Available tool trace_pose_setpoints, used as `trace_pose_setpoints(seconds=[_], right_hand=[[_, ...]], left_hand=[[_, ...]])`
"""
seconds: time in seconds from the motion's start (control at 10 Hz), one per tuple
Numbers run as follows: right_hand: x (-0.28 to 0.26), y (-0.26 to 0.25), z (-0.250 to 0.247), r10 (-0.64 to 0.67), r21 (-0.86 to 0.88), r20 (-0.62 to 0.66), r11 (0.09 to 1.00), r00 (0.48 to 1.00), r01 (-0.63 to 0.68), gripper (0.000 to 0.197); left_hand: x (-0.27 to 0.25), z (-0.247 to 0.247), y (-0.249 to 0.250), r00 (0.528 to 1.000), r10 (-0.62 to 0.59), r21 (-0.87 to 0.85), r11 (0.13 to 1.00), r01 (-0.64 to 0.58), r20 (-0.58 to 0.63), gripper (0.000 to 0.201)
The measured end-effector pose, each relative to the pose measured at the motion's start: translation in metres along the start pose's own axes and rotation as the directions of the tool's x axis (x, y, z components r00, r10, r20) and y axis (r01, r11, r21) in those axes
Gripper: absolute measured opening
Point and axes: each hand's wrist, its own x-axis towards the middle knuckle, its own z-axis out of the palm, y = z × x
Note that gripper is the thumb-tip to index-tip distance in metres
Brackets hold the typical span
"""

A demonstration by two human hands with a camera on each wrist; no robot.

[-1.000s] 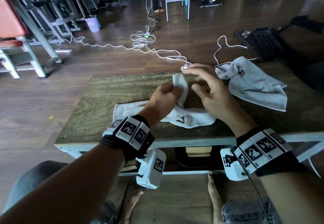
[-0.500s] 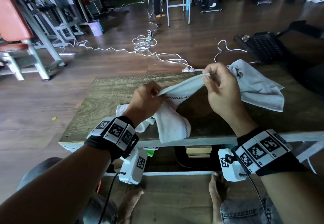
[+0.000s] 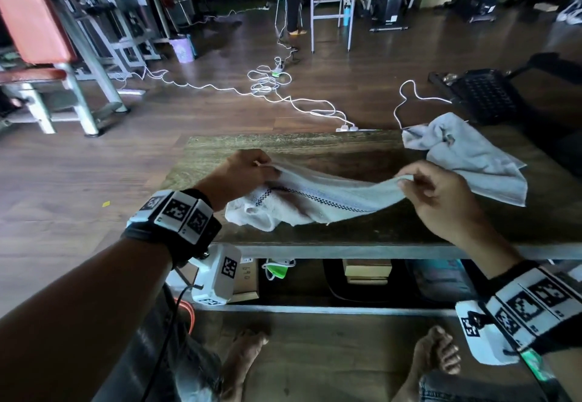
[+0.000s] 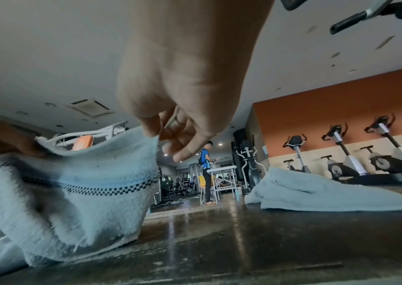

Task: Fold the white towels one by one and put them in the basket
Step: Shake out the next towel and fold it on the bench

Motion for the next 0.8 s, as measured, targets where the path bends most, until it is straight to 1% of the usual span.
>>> trace_pose_setpoints(seconds=[0.1, 0.2, 0.3, 0.4, 0.5, 0.6, 0.7, 0.8], right_hand=[[0.008, -0.001, -0.007, 0.063, -0.006, -0.128, 0.998, 0.990, -0.064, 0.006], [0.033, 0.001, -0.014, 0.064, 0.036, -0.320, 0.998, 0.945, -0.055, 0.008], [0.053, 0.003, -0.006, 0.100, 0.131, -0.314, 0.990, 0.944, -0.061, 0.008], [0.074, 0.000, 0.025, 0.154, 0.141, -0.028, 0.979, 0.988, -0.149, 0.008], [0.083, 0.000, 0.053, 0.124, 0.030, 0.202, 0.991, 0.971, -0.133, 0.011], [0.095, -0.002, 0.094, 0.031, -0.035, 0.512, 0.999, 0.858, -0.015, 0.007], [0.102, -0.010, 0.121, 0.022, -0.091, 0.675, 0.994, 0.738, 0.054, 0.009], [0.114, -0.022, 0.143, 0.066, -0.173, 0.757, 0.980, 0.650, 0.102, 0.015]], left_hand=[[0.002, -0.008, -0.001, 0.998, 0.051, -0.028, 0.998, -0.052, -0.035, 0.010], [0.005, -0.019, -0.006, 0.988, 0.088, -0.192, 0.975, -0.112, -0.130, 0.028], [0.012, -0.022, -0.011, 0.990, 0.021, -0.360, 0.931, -0.069, -0.138, 0.040], [0.028, -0.020, -0.036, 0.970, -0.163, -0.223, 0.967, 0.120, -0.181, 0.039], [0.031, -0.008, -0.060, 0.954, -0.286, 0.019, 0.957, 0.288, -0.087, 0.038], [0.036, 0.013, -0.074, 0.900, -0.435, -0.048, 0.899, 0.434, -0.002, 0.045], [0.063, 0.024, -0.095, 0.972, -0.169, 0.069, 0.985, 0.160, 0.161, 0.038], [0.090, 0.020, -0.075, 0.949, -0.058, 0.115, 0.993, 0.023, 0.310, 0.025]])
